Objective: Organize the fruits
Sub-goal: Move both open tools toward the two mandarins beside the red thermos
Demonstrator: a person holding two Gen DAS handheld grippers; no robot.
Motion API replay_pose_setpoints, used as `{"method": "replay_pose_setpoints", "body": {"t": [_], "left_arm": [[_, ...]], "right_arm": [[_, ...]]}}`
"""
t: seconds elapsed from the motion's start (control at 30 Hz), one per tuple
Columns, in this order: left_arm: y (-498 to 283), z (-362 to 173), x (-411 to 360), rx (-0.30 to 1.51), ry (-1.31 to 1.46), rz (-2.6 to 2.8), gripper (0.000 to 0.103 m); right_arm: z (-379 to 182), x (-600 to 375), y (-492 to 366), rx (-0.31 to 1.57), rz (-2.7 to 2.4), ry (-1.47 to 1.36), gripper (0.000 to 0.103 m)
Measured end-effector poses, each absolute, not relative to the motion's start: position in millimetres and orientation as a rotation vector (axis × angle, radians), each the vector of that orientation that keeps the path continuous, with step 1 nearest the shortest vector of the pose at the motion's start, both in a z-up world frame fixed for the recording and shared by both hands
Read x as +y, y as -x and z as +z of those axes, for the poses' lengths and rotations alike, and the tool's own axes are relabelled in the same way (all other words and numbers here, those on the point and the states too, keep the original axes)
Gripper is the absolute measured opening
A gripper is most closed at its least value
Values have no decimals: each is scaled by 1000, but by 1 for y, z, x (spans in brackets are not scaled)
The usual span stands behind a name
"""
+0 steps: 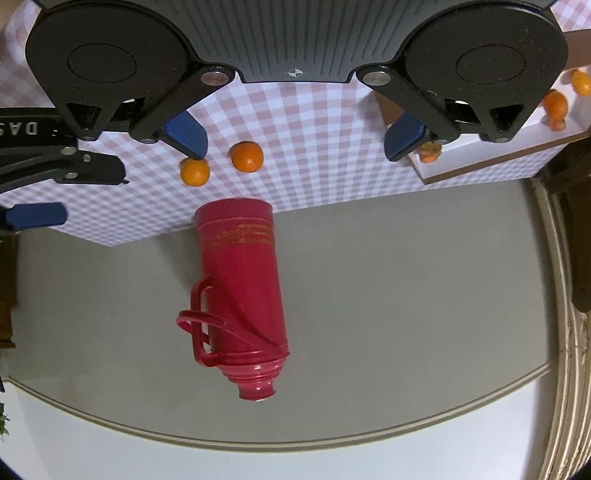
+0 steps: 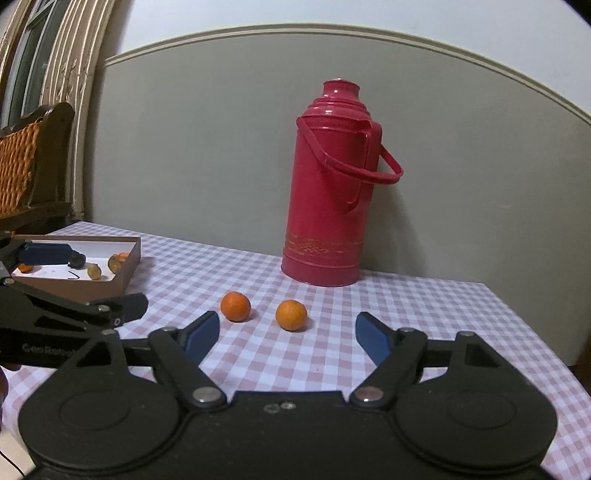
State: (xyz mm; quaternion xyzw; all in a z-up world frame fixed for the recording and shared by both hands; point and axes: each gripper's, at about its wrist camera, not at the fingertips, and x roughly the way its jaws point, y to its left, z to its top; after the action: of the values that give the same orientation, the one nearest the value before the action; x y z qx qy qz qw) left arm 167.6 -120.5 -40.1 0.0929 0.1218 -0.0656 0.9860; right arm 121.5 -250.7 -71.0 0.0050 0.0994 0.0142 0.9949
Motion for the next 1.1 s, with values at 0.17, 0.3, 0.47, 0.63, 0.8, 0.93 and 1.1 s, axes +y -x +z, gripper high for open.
{"method": "replay_pose_setpoints", "body": {"t": [0.17,0.3,0.47,0.63,0.8,0.93,1.1], "left_arm": [[-183,-44,-124,258,-175,-131,98],[-200,-46,-128,269,-172,-128,98],[-223,-53,-134,303,-191,-140,98],[-250,-64,-142,377,-205,-150,96],[-273,-71,-150,413,-194,-159,89],[-291,-75,-155,452,-186,-175,84],[-309,-79,-159,499,-183,-202,78]], "right_arm": [[-74,-255,-136,215,37,-26,61],[-75,-260,-149,224,34,-43,58],[-81,-267,-170,258,27,-62,55],[-90,-271,-196,325,29,-85,54],[-93,-273,-219,372,18,-92,52],[-96,-276,-235,399,48,-113,50],[-101,-282,-255,456,92,-141,44]]}}
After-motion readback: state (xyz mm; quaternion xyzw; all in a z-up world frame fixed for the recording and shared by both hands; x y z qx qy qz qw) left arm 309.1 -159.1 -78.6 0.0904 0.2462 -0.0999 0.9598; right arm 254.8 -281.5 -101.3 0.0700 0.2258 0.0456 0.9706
